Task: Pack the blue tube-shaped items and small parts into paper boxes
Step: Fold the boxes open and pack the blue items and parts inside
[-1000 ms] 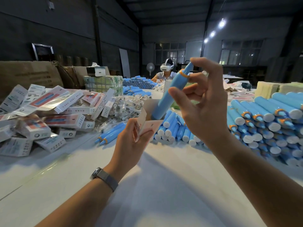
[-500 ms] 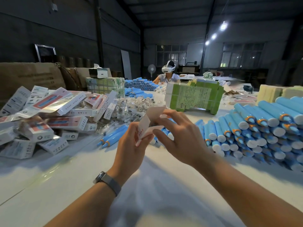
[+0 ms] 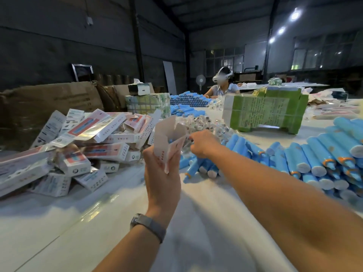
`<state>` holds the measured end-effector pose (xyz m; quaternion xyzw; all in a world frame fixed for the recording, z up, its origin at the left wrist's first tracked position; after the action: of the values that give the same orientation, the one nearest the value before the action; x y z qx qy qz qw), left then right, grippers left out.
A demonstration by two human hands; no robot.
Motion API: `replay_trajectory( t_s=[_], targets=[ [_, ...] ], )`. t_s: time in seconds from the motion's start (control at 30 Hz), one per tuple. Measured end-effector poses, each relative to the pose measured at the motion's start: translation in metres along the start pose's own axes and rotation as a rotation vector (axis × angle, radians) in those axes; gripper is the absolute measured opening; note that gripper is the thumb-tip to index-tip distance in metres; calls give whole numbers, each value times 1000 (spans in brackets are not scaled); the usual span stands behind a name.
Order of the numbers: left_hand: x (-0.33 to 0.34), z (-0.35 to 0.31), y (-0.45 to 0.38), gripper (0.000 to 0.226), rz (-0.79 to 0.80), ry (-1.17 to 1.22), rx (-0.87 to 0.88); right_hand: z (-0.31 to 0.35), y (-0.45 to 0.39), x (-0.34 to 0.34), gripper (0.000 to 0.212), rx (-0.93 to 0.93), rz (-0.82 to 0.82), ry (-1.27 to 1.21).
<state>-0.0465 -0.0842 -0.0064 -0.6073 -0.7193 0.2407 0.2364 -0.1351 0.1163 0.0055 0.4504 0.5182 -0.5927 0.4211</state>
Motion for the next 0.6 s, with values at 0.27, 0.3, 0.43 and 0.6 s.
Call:
replay_trajectory(
  t_s=[0.27, 0.3, 0.43, 0.6],
  targets=[
    [15, 0, 5, 29, 113, 53, 38, 3, -54, 42, 23, -12, 187, 208],
    [15, 0, 4, 29, 115, 51, 39, 4, -55, 43, 18, -20, 180, 202],
    [14, -1, 3, 33, 103, 57, 19, 11, -56, 44, 26, -106, 245, 84],
    [12, -3, 3, 34, 96, 31, 33, 10, -45, 29, 14, -136, 174, -5]
  ],
)
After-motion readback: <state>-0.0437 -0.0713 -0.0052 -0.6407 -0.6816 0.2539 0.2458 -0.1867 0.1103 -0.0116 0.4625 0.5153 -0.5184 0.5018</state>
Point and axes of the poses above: each hand's wrist, its own y-axis away from the middle knuckle, its own x-axis out of the palm, z = x × y, the point moved 10 cm from there along -y, towards the middle knuckle, and after that the axes turned 6 degrees about -x, right-handed, at the moved point
